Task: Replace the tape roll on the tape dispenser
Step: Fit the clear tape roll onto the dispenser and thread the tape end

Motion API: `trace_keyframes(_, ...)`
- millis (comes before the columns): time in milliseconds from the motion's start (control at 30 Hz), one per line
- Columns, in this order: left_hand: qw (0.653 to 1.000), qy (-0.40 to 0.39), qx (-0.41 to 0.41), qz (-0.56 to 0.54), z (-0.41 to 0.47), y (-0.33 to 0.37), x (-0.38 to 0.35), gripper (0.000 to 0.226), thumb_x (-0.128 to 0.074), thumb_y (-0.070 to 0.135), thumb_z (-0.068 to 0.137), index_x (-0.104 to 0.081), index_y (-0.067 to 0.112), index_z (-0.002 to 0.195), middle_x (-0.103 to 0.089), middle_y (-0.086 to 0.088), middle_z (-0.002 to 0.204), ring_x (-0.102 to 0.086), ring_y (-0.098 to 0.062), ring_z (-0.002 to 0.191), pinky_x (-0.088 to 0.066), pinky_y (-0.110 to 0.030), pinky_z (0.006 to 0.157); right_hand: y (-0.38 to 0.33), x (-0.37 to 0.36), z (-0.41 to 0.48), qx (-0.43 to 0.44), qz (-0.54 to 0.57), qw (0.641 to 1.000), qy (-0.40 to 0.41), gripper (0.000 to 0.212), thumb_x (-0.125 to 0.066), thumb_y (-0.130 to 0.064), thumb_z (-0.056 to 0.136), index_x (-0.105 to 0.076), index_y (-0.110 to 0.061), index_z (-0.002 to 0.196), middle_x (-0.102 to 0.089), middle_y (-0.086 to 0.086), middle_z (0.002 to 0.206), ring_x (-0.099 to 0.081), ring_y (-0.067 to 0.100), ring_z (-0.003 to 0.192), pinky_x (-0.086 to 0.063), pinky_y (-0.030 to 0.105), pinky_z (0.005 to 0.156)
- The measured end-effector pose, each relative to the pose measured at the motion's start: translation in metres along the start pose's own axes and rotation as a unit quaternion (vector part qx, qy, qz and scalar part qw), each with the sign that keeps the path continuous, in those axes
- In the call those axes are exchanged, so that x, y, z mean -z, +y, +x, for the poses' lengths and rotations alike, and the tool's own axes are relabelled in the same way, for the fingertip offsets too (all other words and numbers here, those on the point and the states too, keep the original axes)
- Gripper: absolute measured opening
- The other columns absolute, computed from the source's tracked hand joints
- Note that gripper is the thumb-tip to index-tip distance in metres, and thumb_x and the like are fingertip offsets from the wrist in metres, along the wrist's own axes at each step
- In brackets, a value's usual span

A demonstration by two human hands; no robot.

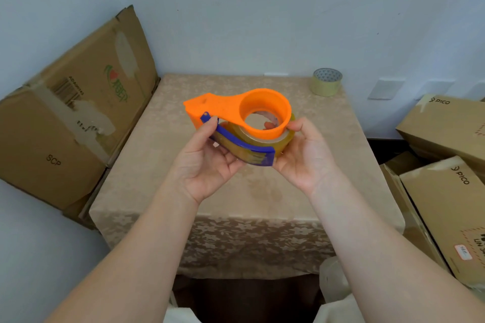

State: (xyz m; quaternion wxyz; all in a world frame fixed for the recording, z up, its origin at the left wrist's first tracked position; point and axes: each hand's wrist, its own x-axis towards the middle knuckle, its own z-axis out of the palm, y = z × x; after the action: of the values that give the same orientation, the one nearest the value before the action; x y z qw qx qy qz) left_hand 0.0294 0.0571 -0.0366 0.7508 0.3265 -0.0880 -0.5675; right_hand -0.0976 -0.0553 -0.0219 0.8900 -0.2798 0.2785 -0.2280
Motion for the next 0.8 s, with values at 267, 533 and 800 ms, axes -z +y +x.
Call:
trace_keyframes(267, 0.991, 0.069, -0.101, 0.045, -0.002, -0.001, -0.018, 0.013, -0.055, 0.017, 0.086, -0.064, 0.014, 0.096, -0.073, -0.006, 0.094, -0.071, -0.023, 0.090, -0.054, -0.045, 0.086, 0.008, -0.001, 0.003, 0.246, -0.355, 0.883, 0.185, 0.037, -0.068, -0.021, 0.080, -0.060, -0.020, 0.115, -0.061, -0.005, 0.105, -0.058, 0.011, 0.098, -0.047, 0.025, 0.086)
trace_keyframes(533, 0.955, 0.085, -0.097, 0.268, -0.006, -0.015, -0.029, 0.020, -0.048, 0.021, 0.096, -0.062, 0.015, 0.110, -0.071, -0.007, 0.107, -0.067, -0.025, 0.100, -0.049, -0.048, 0.097, 0.021, -0.002, 0.001, 0.095, -0.346, 0.933, 0.020, 0.073, -0.072, -0.056, 0.062, -0.045, -0.027, 0.124, -0.068, -0.005, 0.112, -0.069, 0.010, 0.097, -0.055, 0.035, 0.086)
trace_keyframes(800, 0.863, -0.011, -0.101, 0.496, -0.009, -0.020, -0.024, 0.051, -0.049, -0.008, 0.085, -0.059, 0.027, 0.121, -0.064, 0.003, 0.111, -0.067, -0.020, 0.097, -0.057, -0.036, 0.080, 0.022, 0.008, 0.007, 0.101, -0.280, 0.945, 0.139, 0.064, -0.083, -0.030, 0.053, -0.042, -0.028, 0.101, -0.067, 0.002, 0.103, -0.072, 0.023, 0.088, -0.058, 0.051, 0.077)
